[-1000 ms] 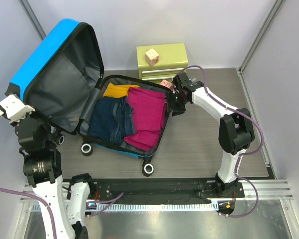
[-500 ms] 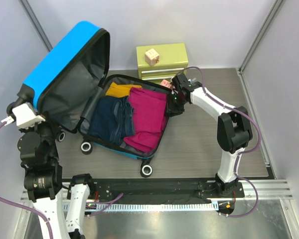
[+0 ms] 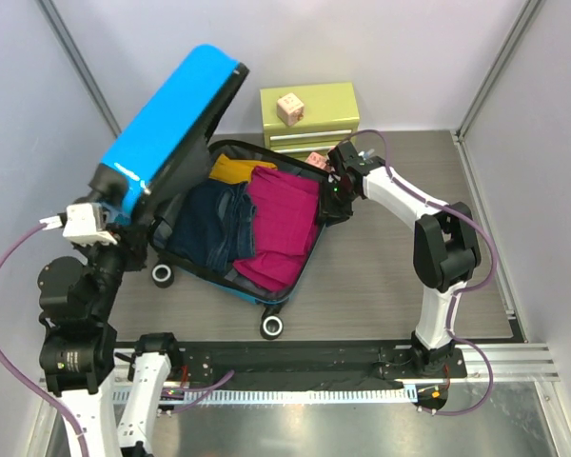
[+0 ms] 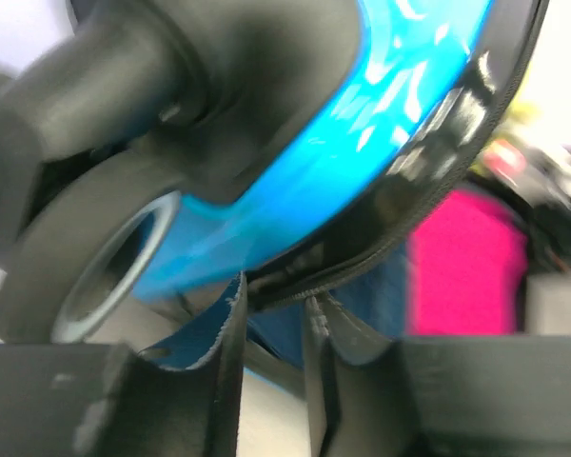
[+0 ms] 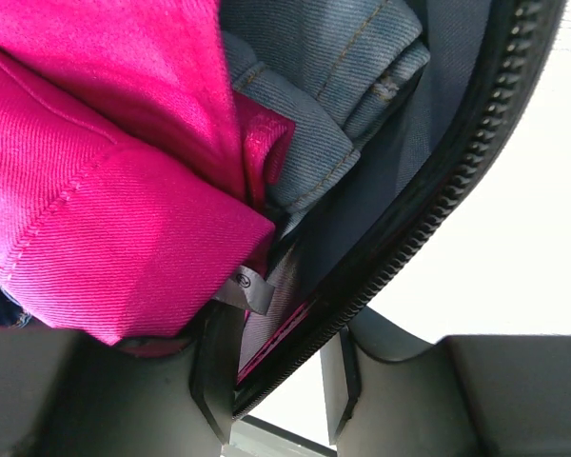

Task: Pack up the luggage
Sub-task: Close the luggage at the center of the board.

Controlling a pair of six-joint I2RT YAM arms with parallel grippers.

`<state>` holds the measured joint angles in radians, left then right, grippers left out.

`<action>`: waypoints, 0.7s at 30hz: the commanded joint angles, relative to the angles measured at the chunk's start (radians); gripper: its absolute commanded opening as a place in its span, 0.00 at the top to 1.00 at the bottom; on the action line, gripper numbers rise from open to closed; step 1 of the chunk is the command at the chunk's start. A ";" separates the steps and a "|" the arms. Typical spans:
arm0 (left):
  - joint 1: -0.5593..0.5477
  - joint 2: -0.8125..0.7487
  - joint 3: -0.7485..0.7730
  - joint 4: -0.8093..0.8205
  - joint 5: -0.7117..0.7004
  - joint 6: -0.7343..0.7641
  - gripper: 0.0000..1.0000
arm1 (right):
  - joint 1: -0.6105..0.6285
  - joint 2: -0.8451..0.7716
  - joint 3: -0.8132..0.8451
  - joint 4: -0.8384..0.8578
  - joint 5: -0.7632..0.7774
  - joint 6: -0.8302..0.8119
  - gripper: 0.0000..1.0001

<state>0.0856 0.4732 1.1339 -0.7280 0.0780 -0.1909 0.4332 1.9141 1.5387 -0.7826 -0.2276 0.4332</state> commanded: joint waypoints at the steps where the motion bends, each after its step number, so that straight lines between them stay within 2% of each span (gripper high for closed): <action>1: -0.061 0.035 0.059 -0.247 0.221 -0.053 0.69 | 0.015 0.023 0.023 0.057 -0.006 0.006 0.60; 4: -0.072 0.036 0.089 -0.309 0.255 -0.059 0.59 | 0.015 0.028 0.024 0.059 -0.001 0.004 0.60; 9: -0.076 0.035 0.136 -0.411 0.382 -0.093 0.56 | 0.015 0.036 0.035 0.057 0.005 0.003 0.60; 13: -0.115 0.045 0.242 -0.600 0.359 -0.064 0.49 | 0.015 0.042 0.044 0.055 0.011 0.001 0.60; 14: -0.115 0.045 0.253 -0.617 0.353 -0.068 0.44 | 0.015 0.042 0.044 0.054 0.011 0.002 0.60; 17: -0.115 0.042 0.241 -0.617 0.295 -0.108 0.34 | 0.015 0.039 0.043 0.051 0.013 0.004 0.59; 21: -0.115 0.059 0.109 -0.519 0.240 -0.212 0.30 | 0.015 0.019 0.041 0.026 0.043 -0.004 0.55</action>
<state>-0.0254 0.5037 1.3399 -1.2720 0.3649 -0.2932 0.4217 1.9617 1.5463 -0.7761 -0.2146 0.4721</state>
